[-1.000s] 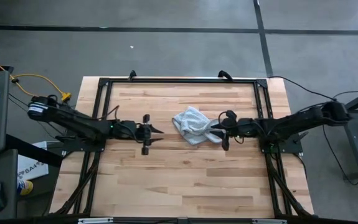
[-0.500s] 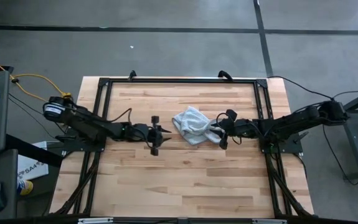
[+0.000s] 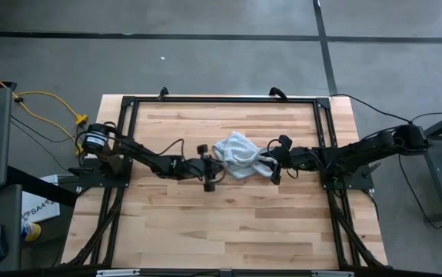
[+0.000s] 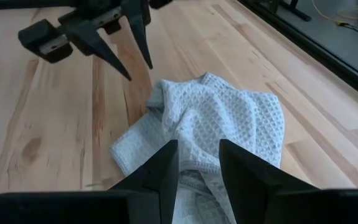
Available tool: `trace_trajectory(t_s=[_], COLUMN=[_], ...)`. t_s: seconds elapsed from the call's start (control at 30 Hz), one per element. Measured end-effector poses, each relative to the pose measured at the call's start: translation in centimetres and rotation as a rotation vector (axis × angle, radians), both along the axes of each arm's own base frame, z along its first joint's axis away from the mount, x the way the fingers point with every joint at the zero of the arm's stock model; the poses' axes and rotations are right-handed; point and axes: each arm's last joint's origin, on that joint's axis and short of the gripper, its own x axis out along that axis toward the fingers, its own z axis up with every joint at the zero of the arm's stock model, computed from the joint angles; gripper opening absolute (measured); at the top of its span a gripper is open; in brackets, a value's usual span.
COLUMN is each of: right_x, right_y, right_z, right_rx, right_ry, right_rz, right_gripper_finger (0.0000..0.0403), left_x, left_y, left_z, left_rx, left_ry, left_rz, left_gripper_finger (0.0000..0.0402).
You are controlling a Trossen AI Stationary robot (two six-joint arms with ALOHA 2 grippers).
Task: Fold microfiber towels
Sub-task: Fold the gray towel
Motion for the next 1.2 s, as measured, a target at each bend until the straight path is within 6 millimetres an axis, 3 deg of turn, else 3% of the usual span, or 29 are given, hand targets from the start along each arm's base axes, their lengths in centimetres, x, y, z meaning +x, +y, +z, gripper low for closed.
trace_trajectory(t_s=[0.23,0.5,0.97,1.2], right_x=[0.0,0.0,0.0,0.0], right_y=[0.0,0.1,0.0,0.1], right_z=[0.0,0.0,0.0,0.0], right_rx=[0.001,0.025,0.025,0.026], right_ry=[-0.003,-0.010,-0.009,-0.013], right_rz=[0.002,-0.005,-0.006,-0.003], right_gripper_finger=[0.0110,0.0110,0.0110,0.0110], left_x=[1.1,1.0,1.3,2.1], left_y=[-0.1,0.4,0.2,0.6], left_z=[0.3,0.2,0.4,-1.8], left_rx=[-0.150,-0.200,-0.318,-0.318], left_ry=[0.007,0.004,-0.058,-0.008], left_rz=[0.106,0.261,0.226,0.232], left_gripper_finger=[0.0127,0.0127,0.0127,0.0127])
